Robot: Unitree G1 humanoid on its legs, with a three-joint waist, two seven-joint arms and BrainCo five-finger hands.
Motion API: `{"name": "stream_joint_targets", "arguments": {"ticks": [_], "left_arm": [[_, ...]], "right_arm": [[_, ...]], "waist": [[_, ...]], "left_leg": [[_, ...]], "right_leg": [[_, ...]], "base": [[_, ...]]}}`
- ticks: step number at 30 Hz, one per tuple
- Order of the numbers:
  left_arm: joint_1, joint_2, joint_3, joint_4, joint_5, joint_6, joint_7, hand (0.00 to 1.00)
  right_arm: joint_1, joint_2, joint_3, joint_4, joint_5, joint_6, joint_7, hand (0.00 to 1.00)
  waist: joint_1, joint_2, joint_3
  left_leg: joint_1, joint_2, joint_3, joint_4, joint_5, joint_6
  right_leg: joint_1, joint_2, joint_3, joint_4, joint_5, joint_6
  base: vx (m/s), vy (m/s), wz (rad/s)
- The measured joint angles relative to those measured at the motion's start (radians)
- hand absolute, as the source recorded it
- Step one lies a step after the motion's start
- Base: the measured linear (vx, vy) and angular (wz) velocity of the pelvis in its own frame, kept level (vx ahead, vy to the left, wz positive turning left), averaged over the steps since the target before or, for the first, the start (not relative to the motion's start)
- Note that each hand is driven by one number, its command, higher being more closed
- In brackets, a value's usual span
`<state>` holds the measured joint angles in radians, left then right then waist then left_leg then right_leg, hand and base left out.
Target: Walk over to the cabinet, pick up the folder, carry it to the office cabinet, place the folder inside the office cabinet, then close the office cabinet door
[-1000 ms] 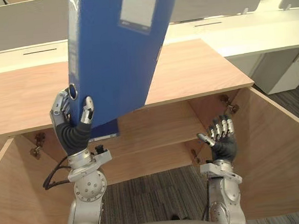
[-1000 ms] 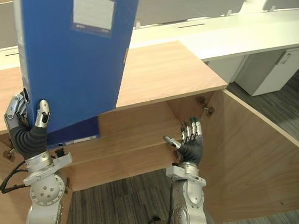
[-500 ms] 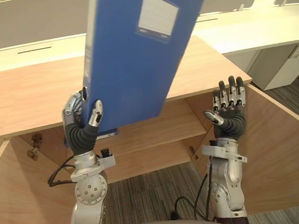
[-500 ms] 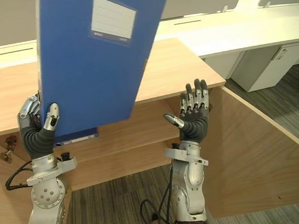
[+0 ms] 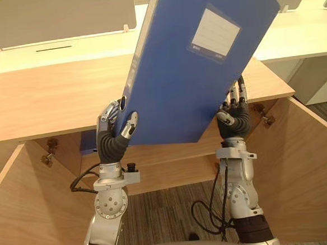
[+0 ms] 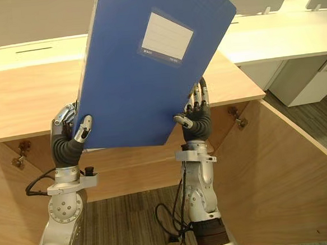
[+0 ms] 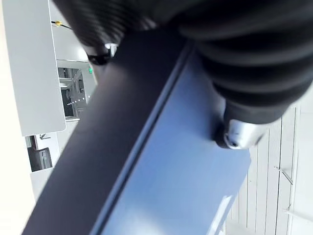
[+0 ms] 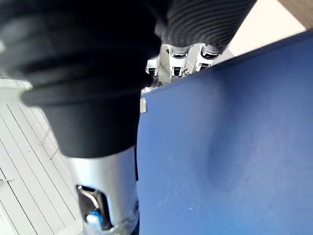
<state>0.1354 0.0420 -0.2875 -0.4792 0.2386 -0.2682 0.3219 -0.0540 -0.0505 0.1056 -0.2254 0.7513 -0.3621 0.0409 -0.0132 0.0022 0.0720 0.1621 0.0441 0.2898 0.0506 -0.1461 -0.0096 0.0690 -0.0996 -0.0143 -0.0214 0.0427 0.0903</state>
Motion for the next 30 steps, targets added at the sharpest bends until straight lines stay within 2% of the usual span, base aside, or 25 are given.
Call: {"name": "stream_joint_targets", "arguments": {"ticks": [6, 7, 13, 16, 23, 28, 29, 30], "left_arm": [[0.0, 0.02, -0.011, 0.003, -0.001, -0.002, -0.002, 1.0], [0.0, 0.02, -0.011, 0.004, -0.001, -0.002, -0.002, 1.0], [-0.01, 0.021, -0.017, 0.025, -0.021, -0.006, -0.007, 1.0], [-0.01, 0.034, -0.025, 0.025, -0.02, -0.01, -0.009, 1.0], [-0.01, 0.037, -0.016, 0.032, -0.041, -0.012, -0.009, 1.0], [-0.009, 0.036, 0.004, 0.07, -0.04, -0.016, -0.014, 1.0], [-0.009, 0.036, 0.015, 0.078, -0.04, -0.016, -0.024, 0.0], [-0.009, 0.036, 0.024, 0.081, -0.04, -0.016, -0.028, 0.0]], "right_arm": [[-0.015, -0.001, 0.011, 0.052, 0.002, 0.022, 0.005, 0.0], [-0.016, -0.001, 0.011, 0.052, 0.002, 0.022, 0.005, 1.0], [-0.026, -0.023, 0.018, 0.074, 0.001, 0.025, 0.008, 1.0], [-0.042, -0.041, 0.017, 0.104, 0.002, 0.042, 0.016, 1.0], [-0.042, -0.04, 0.017, 0.104, 0.01, 0.043, 0.045, 1.0], [-0.036, -0.039, 0.015, 0.128, -0.001, 0.053, 0.059, 1.0], [-0.033, -0.037, 0.011, 0.128, -0.004, 0.061, 0.059, 1.0], [-0.031, -0.036, 0.01, 0.128, -0.007, 0.061, 0.058, 1.0]], "waist": [[0.007, -0.007, -0.003], [0.007, -0.007, -0.003], [0.007, -0.011, -0.005], [0.006, -0.023, -0.013], [0.007, -0.044, -0.028], [0.007, -0.045, -0.029], [0.007, -0.045, -0.029], [0.006, -0.045, -0.029]], "left_leg": [[-0.005, -0.003, -0.009, -0.001, 0.005, 0.004], [-0.005, -0.003, -0.01, -0.001, 0.006, 0.004], [-0.008, -0.002, -0.015, -0.006, 0.014, 0.002], [-0.011, -0.001, -0.017, -0.007, 0.016, 0.0], [-0.023, -0.002, -0.018, -0.005, 0.019, 0.002], [-0.023, -0.002, -0.018, -0.006, 0.02, 0.002], [-0.022, -0.002, -0.018, -0.008, 0.021, 0.002], [-0.021, -0.002, -0.018, -0.013, 0.025, 0.002]], "right_leg": [[0.0, -0.003, -0.002, 0.0, 0.0, 0.0], [0.0, -0.003, -0.003, -0.001, 0.0, 0.0], [0.0, -0.003, -0.008, -0.003, 0.0, 0.0], [-0.001, -0.002, -0.009, -0.006, 0.0, 0.0], [-0.01, -0.002, -0.009, -0.011, 0.005, -0.001], [-0.011, -0.002, -0.009, -0.011, 0.005, -0.002], [-0.011, -0.002, -0.009, -0.011, 0.005, -0.002], [-0.011, -0.002, -0.009, -0.011, 0.005, -0.002]], "base": [[-0.05, -0.023, 0.04], [-0.04, -0.031, 0.03], [-0.04, -0.034, 0.03], [-0.04, -0.031, 0.01], [-0.01, -0.01, 0.0], [-0.01, -0.01, 0.0], [-0.03, -0.023, 0.01], [-0.04, -0.029, 0.01]]}}
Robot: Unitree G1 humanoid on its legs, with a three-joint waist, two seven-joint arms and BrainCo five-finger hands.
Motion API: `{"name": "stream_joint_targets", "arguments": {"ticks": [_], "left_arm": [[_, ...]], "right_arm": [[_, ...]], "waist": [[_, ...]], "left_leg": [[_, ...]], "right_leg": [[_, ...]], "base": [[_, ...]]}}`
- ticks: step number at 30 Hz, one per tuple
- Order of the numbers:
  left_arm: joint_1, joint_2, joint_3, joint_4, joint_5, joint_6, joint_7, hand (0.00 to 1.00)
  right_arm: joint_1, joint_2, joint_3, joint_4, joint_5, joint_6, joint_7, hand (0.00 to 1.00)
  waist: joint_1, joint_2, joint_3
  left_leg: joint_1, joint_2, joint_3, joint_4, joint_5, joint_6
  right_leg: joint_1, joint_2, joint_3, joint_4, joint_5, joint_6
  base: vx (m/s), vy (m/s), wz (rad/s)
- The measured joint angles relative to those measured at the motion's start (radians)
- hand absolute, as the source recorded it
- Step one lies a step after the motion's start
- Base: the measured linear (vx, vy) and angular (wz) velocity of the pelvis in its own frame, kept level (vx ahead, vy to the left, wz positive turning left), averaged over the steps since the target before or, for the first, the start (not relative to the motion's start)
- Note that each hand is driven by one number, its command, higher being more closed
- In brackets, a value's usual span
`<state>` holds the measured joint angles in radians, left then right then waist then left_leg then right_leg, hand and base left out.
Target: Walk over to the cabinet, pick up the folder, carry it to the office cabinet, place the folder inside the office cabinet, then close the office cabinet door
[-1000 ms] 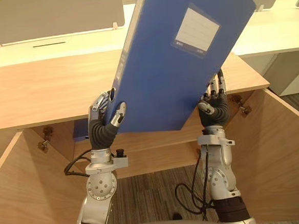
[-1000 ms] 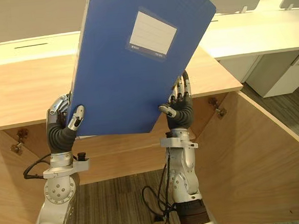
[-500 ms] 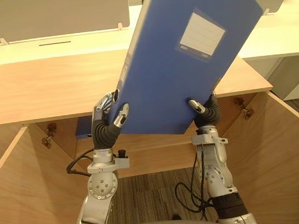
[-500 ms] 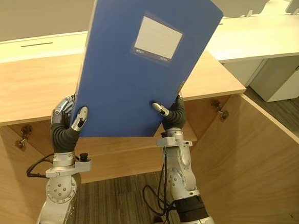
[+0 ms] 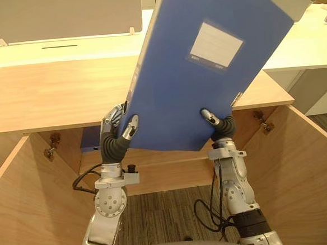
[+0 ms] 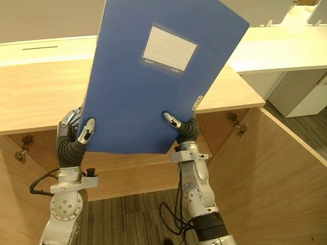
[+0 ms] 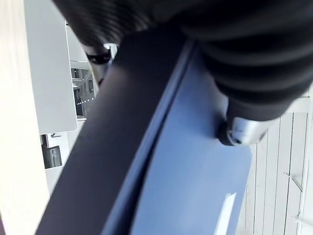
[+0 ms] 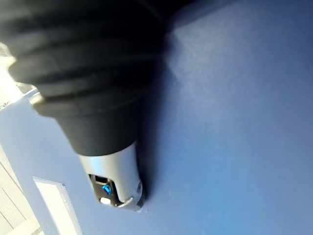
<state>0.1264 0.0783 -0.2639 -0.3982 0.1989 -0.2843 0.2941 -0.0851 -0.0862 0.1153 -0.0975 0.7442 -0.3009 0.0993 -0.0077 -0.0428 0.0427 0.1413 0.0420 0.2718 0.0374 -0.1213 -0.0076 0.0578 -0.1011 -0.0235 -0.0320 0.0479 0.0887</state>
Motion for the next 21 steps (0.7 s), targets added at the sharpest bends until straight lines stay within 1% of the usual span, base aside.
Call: {"name": "stream_joint_targets", "arguments": {"ticks": [4, 8, 9, 12, 13, 15, 16, 19, 21], "left_arm": [[0.001, -0.011, 0.046, 0.022, 0.001, -0.001, 0.002, 0.0], [0.027, -0.043, 0.152, 0.031, 0.001, -0.001, 0.012, 0.0], [0.03, -0.046, 0.17, 0.036, 0.001, -0.001, 0.017, 0.0], [0.063, -0.053, 0.275, 0.085, -0.001, 0.002, 0.043, 0.0], [0.083, -0.061, 0.326, 0.116, -0.003, 0.009, 0.044, 0.0], [0.098, -0.068, 0.359, 0.14, -0.017, 0.017, 0.044, 0.0], [0.112, -0.079, 0.395, 0.163, -0.031, 0.033, 0.043, 0.0], [0.124, -0.085, 0.433, 0.209, -0.046, 0.045, 0.04, 0.0], [0.134, -0.09, 0.464, 0.266, -0.062, 0.058, 0.025, 0.0]], "right_arm": [[0.011, 0.015, -0.004, 0.0, -0.011, 0.0, -0.002, 1.0], [0.06, 0.066, -0.018, -0.006, -0.081, 0.0, -0.013, 1.0], [0.066, 0.072, -0.021, -0.006, -0.086, 0.0, -0.015, 1.0], [0.088, 0.086, -0.047, -0.031, -0.127, 0.002, -0.019, 1.0], [0.094, 0.086, -0.067, -0.06, -0.16, 0.002, -0.021, 1.0], [0.097, 0.086, -0.085, -0.084, -0.181, 0.002, -0.023, 1.0], [0.103, 0.085, -0.099, -0.103, -0.204, 0.002, -0.023, 1.0], [0.114, 0.083, -0.128, -0.12, -0.244, 0.004, -0.026, 1.0], [0.116, 0.082, -0.138, -0.123, -0.297, 0.005, -0.047, 1.0]], "waist": [[-0.002, 0.0, 0.0], [-0.002, 0.0, 0.0], [-0.001, 0.0, 0.0], [0.001, 0.001, -0.001], [0.002, 0.002, -0.001], [0.002, 0.002, 0.0], [0.005, 0.002, 0.0], [0.008, 0.005, 0.001], [0.007, 0.009, 0.004]], "left_leg": [[0.005, -0.003, -0.005, -0.025, 0.016, -0.001], [0.008, -0.002, -0.015, -0.024, 0.017, -0.002], [0.009, -0.002, -0.016, -0.024, 0.017, -0.002], [0.012, -0.003, -0.02, -0.027, 0.017, -0.002], [0.012, -0.004, -0.023, -0.029, 0.019, -0.003], [0.013, -0.004, -0.023, -0.033, 0.021, -0.003], [0.015, -0.005, -0.025, -0.042, 0.026, -0.003], [0.015, -0.005, -0.028, -0.046, 0.029, -0.003], [0.018, -0.006, -0.031, -0.058, 0.036, -0.002]], "right_leg": [[-0.004, 0.0, -0.005, 0.0, 0.0, -0.001], [0.003, 0.0, -0.016, 0.0, 0.0, -0.001], [0.006, 0.0, -0.017, 0.0, 0.0, -0.001], [0.012, 0.0, -0.019, -0.004, 0.0, 0.0], [0.012, -0.001, -0.022, -0.004, 0.0, 0.0], [0.012, -0.001, -0.022, -0.005, -0.001, 0.0], [0.012, -0.001, -0.024, -0.006, -0.001, 0.0], [0.012, -0.001, -0.028, -0.007, -0.001, 0.0], [0.012, -0.001, -0.032, -0.008, -0.001, 0.0]], "base": [[-0.04, -0.027, 0.04], [-0.02, -0.025, 0.07], [-0.03, -0.02, 0.06], [-0.05, -0.023, 0.03], [-0.04, -0.019, 0.03], [0.0, 0.0, 0.0], [-0.02, -0.022, 0.04], [-0.01, -0.007, 0.02], [-0.02, -0.018, 0.05]]}}
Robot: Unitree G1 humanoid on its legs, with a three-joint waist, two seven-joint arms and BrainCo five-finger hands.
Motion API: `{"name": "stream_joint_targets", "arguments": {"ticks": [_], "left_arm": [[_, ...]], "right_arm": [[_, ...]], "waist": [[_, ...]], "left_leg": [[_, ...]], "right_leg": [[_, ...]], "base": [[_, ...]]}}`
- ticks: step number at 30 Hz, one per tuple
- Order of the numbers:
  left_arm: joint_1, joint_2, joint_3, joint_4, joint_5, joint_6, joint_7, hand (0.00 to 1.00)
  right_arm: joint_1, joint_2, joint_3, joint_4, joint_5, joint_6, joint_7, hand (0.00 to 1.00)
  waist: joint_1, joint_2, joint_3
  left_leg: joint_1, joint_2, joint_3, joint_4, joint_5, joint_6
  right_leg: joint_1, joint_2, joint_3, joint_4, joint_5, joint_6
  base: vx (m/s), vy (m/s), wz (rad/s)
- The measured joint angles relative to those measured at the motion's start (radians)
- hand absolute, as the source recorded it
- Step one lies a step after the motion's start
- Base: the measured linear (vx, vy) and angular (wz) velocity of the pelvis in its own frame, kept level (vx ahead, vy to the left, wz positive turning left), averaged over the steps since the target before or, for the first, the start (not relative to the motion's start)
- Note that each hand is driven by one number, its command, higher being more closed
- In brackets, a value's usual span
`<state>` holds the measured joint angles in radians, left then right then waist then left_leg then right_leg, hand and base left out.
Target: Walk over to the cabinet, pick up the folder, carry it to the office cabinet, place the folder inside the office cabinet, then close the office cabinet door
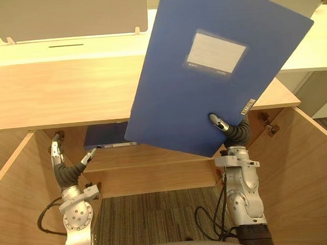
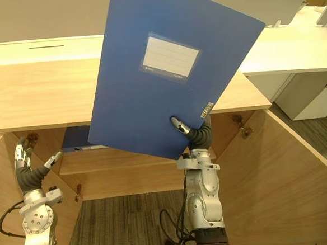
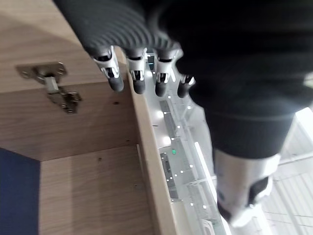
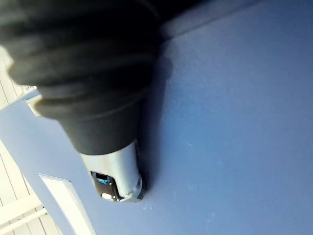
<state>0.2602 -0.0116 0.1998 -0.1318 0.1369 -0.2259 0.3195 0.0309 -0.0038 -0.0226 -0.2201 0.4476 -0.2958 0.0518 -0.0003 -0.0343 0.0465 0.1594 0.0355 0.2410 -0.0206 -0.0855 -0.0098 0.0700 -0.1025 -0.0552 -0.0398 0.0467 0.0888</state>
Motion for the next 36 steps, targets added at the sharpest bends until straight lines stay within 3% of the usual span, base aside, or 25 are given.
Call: {"name": "stream_joint_targets", "arguments": {"ticks": [8, 15, 19, 26, 31, 36], "left_arm": [[0.032, -0.01, 0.043, 0.334, -0.056, 0.063, -0.111, 0.0], [0.036, -0.011, 0.072, 0.592, -0.095, 0.097, -0.156, 0.0], [0.009, 0.009, 0.089, 0.796, -0.093, 0.101, -0.162, 0.0], [-0.006, 0.048, 0.069, 0.982, -0.092, 0.118, -0.175, 0.0], [-0.079, 0.077, 0.022, 1.05, -0.088, 0.121, -0.183, 0.0], [-0.227, 0.102, -0.049, 1.058, -0.084, 0.114, -0.184, 0.0]], "right_arm": [[0.009, -0.002, -0.019, -0.011, -0.146, 0.021, -0.022, 1.0], [0.033, -0.007, -0.001, -0.082, -0.267, 0.026, -0.052, 1.0], [0.035, -0.046, 0.065, -0.082, -0.298, 0.025, -0.056, 1.0], [0.033, -0.136, 0.222, -0.076, -0.341, 0.026, -0.037, 1.0], [-0.087, -0.195, 0.312, 0.006, -0.355, 0.031, -0.01, 1.0], [-0.296, -0.266, 0.42, 0.109, -0.448, 0.04, -0.019, 1.0]], "waist": [[0.001, 0.009, 0.006], [0.004, 0.009, 0.006], [0.001, 0.01, 0.007], [0.002, 0.01, 0.011], [-0.006, 0.021, 0.091], [-0.008, 0.054, 0.268]], "left_leg": [[-0.002, 0.0, -0.01, 0.0, 0.001, 0.0], [-0.004, 0.001, -0.013, 0.0, 0.001, 0.0], [-0.007, 0.002, -0.013, 0.001, 0.001, 0.0], [-0.044, 0.007, -0.006, 0.011, 0.002, -0.003], [-0.131, 0.011, 0.009, 0.082, -0.01, -0.005], [-0.425, 0.059, 0.005, 0.394, -0.097, 0.006]], "right_leg": [[0.002, -0.001, -0.011, -0.005, -0.001, 0.0], [0.001, 0.0, -0.014, -0.011, -0.001, 0.0], [-0.001, 0.0, -0.013, -0.013, -0.001, 0.0], [-0.039, 0.002, -0.004, -0.012, 0.005, -0.001], [-0.126, 0.002, 0.021, 0.033, 0.015, -0.007], [-0.397, 0.008, 0.043, 0.272, -0.031, -0.01]], "base": [[-0.01, -0.013, 0.03], [0.0, -0.003, 0.0], [-0.03, -0.016, 0.0], [-0.03, -0.022, -0.03], [-0.09, -0.016, -0.12], [-0.24, -0.026, -0.06]]}}
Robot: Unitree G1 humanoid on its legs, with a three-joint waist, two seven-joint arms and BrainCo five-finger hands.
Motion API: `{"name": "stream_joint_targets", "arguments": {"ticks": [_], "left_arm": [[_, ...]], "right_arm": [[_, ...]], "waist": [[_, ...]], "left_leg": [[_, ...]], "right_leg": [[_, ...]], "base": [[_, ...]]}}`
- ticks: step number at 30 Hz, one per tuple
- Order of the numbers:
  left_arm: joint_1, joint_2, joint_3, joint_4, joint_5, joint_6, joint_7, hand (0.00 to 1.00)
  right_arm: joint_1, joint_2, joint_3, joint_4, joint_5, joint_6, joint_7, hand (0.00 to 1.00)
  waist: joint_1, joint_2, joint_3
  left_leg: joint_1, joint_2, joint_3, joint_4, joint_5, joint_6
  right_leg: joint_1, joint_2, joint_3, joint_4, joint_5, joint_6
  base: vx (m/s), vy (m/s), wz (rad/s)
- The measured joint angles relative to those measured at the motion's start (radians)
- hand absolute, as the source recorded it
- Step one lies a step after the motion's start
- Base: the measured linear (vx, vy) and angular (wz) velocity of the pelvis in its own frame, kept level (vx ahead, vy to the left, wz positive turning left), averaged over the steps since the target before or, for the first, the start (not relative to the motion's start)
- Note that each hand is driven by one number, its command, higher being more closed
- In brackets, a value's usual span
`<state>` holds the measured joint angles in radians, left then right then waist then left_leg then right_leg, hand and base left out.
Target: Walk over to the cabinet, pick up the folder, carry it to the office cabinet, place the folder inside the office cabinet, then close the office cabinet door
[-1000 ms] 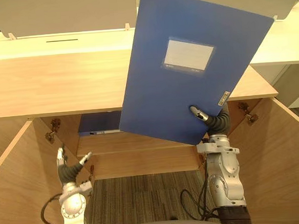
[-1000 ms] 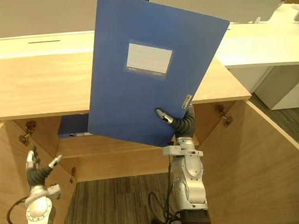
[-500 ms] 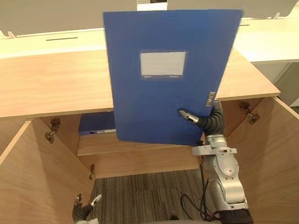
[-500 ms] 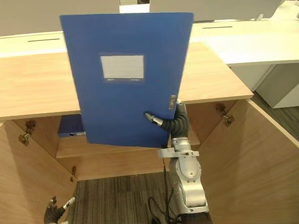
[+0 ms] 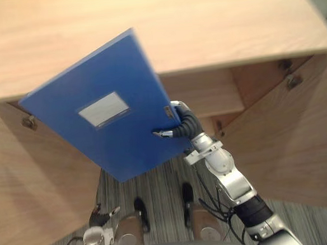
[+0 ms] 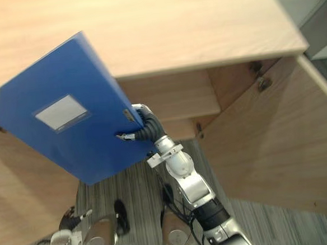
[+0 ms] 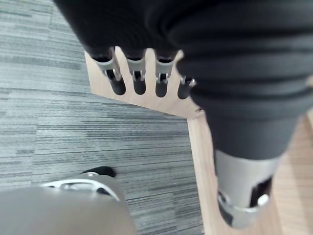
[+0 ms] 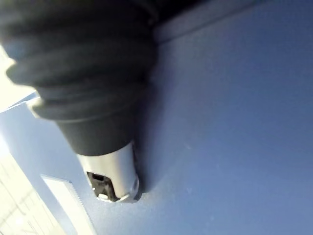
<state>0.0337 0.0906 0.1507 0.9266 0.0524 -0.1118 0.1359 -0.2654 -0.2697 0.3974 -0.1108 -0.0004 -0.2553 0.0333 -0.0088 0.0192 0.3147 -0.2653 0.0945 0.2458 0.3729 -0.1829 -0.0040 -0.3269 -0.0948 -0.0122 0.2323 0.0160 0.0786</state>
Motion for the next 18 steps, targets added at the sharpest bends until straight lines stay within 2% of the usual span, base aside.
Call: {"name": "stream_joint_targets", "arguments": {"ticks": [5, 10, 13, 15, 18], "left_arm": [[-0.066, 0.023, -0.026, -0.015, 0.0, -0.008, 0.0, 0.0], [-0.112, 0.043, -0.027, -0.102, 0.0, -0.009, 0.004, 0.0], [-0.143, 0.065, -0.036, -0.165, 0.0, -0.01, -0.016, 0.0], [-0.148, 0.066, -0.035, -0.201, -0.007, -0.017, 0.001, 0.0], [-0.196, 0.079, -0.032, -0.232, -0.01, -0.018, 0.005, 0.0]], "right_arm": [[-0.021, -0.033, 0.088, 0.009, -0.05, 0.02, -0.007, 1.0], [-0.051, -0.069, 0.087, -0.05, -0.09, 0.021, -0.056, 1.0], [-0.08, -0.086, 0.043, -0.063, -0.09, 0.021, -0.08, 1.0], [-0.109, -0.104, -0.016, -0.058, -0.081, 0.024, -0.102, 1.0], [-0.175, -0.106, -0.101, -0.007, -0.033, 0.025, -0.114, 1.0]], "waist": [[0.009, 0.002, 0.07], [0.018, 0.007, 0.125], [0.026, 0.011, 0.159], [0.043, 0.02, 0.178], [0.057, 0.014, 0.212]], "left_leg": [[-0.221, 0.042, -0.005, 0.221, -0.068, 0.004], [-0.435, 0.093, -0.017, 0.405, -0.123, 0.005], [-0.542, 0.105, -0.036, 0.481, -0.132, 0.009], [-0.631, 0.109, -0.053, 0.525, -0.137, 0.008], [-0.705, 0.113, -0.071, 0.561, -0.132, 0.011]], "right_leg": [[-0.235, 0.003, 0.007, 0.234, -0.068, -0.003], [-0.444, 0.016, 0.016, 0.382, -0.101, -0.011], [-0.546, 0.015, 0.007, 0.458, -0.113, -0.007], [-0.627, 0.012, 0.0, 0.505, -0.122, -0.005], [-0.695, 0.009, -0.007, 0.547, -0.129, -0.013]], "base": [[-0.21, 0.004, -0.02], [-0.18, -0.007, -0.1], [-0.13, -0.026, 0.06], [-0.11, -0.039, 0.09], [-0.05, -0.03, 0.11]]}}
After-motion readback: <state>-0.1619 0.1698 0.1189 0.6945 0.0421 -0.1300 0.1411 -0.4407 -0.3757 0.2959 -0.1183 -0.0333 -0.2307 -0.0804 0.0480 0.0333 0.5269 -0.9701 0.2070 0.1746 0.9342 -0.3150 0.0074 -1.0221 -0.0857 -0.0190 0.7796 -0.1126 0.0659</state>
